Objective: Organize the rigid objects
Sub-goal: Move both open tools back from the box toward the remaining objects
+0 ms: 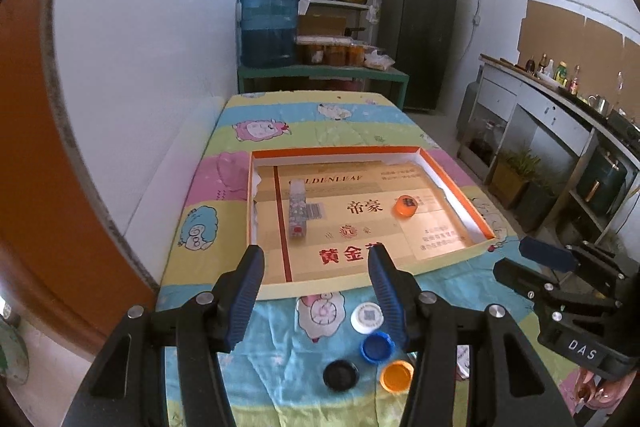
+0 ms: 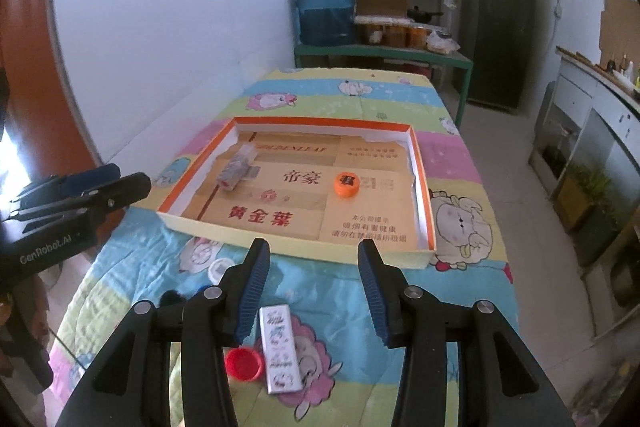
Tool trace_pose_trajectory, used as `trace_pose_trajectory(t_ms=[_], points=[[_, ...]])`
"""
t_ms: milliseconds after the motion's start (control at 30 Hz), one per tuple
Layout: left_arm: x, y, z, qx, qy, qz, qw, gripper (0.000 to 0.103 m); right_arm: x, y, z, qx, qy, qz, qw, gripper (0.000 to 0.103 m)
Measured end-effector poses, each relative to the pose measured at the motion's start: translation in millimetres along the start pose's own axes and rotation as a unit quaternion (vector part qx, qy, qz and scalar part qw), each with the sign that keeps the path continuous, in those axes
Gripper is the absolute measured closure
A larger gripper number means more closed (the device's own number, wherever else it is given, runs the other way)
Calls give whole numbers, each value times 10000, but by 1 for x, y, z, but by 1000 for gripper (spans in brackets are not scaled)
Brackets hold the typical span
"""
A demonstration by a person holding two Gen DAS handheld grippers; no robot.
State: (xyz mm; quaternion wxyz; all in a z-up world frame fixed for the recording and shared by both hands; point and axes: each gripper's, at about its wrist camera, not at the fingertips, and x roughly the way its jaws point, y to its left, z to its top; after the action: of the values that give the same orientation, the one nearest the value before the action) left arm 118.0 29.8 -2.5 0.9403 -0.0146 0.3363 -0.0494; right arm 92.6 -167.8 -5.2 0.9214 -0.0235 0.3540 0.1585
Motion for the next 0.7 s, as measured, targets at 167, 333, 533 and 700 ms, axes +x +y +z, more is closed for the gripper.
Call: trace_pose_trajectory(t_ms=[167,333,533,700], points=[[-20,-3,-9,53,-87,-26,9999,48,-21,13,-16,79,28,77,9999,56],[-29,-2,-23,60,-56,-6,10000,48,-31,27,-35,175,142,67,9997,56],[-36,2,-38,-38,-77,-60,9999,48,-36,43,-61,322,281,-18,9991,56],[-33,2,-52,2,-41,-67,10000,48,-27,55,-77,345,454,-43,9984,55]])
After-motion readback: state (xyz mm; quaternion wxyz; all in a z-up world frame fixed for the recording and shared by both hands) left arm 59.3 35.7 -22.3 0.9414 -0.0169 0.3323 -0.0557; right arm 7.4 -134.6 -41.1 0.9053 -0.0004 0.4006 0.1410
